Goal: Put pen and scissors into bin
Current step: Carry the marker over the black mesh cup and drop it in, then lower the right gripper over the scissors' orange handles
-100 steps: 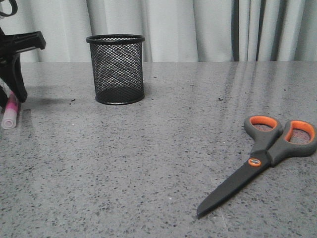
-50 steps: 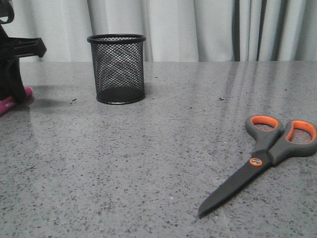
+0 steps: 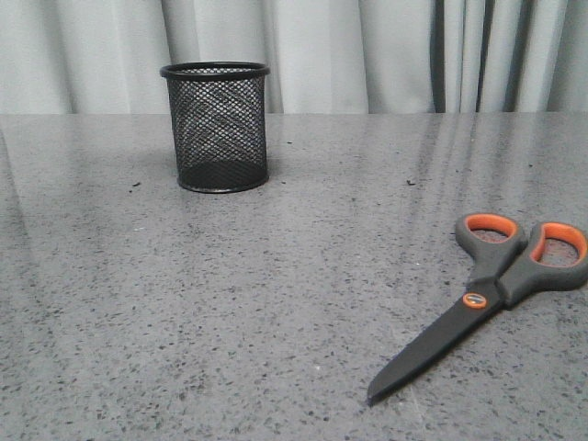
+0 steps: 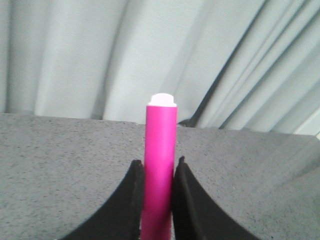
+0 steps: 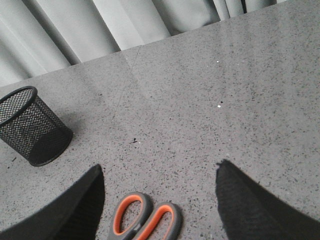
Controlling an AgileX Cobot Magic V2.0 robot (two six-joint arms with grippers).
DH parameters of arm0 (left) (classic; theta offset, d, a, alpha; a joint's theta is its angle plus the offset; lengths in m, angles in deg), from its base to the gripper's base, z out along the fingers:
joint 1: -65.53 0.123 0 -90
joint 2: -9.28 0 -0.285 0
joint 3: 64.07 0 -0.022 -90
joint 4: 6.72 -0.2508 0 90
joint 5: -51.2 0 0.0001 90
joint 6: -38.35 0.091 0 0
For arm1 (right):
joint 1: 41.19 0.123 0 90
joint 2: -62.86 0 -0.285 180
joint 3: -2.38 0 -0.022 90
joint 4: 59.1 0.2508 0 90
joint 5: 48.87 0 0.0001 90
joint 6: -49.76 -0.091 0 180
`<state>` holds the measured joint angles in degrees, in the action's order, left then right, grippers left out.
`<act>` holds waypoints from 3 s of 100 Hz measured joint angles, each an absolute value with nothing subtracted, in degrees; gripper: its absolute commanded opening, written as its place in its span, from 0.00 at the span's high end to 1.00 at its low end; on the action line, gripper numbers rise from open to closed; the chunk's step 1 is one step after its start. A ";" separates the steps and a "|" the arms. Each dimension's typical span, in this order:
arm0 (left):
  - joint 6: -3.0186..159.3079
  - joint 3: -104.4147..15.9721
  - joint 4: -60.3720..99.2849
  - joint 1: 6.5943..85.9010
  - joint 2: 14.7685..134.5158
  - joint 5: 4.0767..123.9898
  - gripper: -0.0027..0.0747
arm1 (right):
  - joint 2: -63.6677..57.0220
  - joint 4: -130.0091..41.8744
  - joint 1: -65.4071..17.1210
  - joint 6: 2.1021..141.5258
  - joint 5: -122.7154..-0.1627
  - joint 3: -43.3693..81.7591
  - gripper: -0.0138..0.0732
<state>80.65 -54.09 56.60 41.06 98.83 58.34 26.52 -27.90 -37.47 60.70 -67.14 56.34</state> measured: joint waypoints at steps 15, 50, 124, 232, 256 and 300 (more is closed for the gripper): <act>82.64 -54.09 58.25 37.42 102.29 55.05 0.99 | 26.03 -27.90 -37.47 60.70 -67.00 56.34 0.34; 82.89 -55.14 58.69 35.04 108.92 48.72 0.99 | 26.03 -27.90 -37.47 60.70 -66.32 56.34 0.34; 83.10 -56.03 51.87 33.26 112.17 46.07 0.31 | 26.03 -27.90 -37.47 60.91 -65.70 56.34 0.34; 83.10 -55.82 49.28 33.18 71.62 59.60 0.40 | -15.33 -47.48 -14.45 30.68 -112.87 14.37 0.28; 83.10 -55.82 49.13 33.18 67.20 63.36 0.40 | -20.18 -47.48 -11.78 16.20 -117.40 14.40 0.28; 83.10 -55.82 48.91 33.18 58.36 67.21 0.40 | -29.19 -47.61 -10.56 7.63 -118.52 14.27 0.28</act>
<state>83.10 -55.82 48.91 33.18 58.36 67.21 -29.19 -47.61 -10.56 7.63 -118.52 14.27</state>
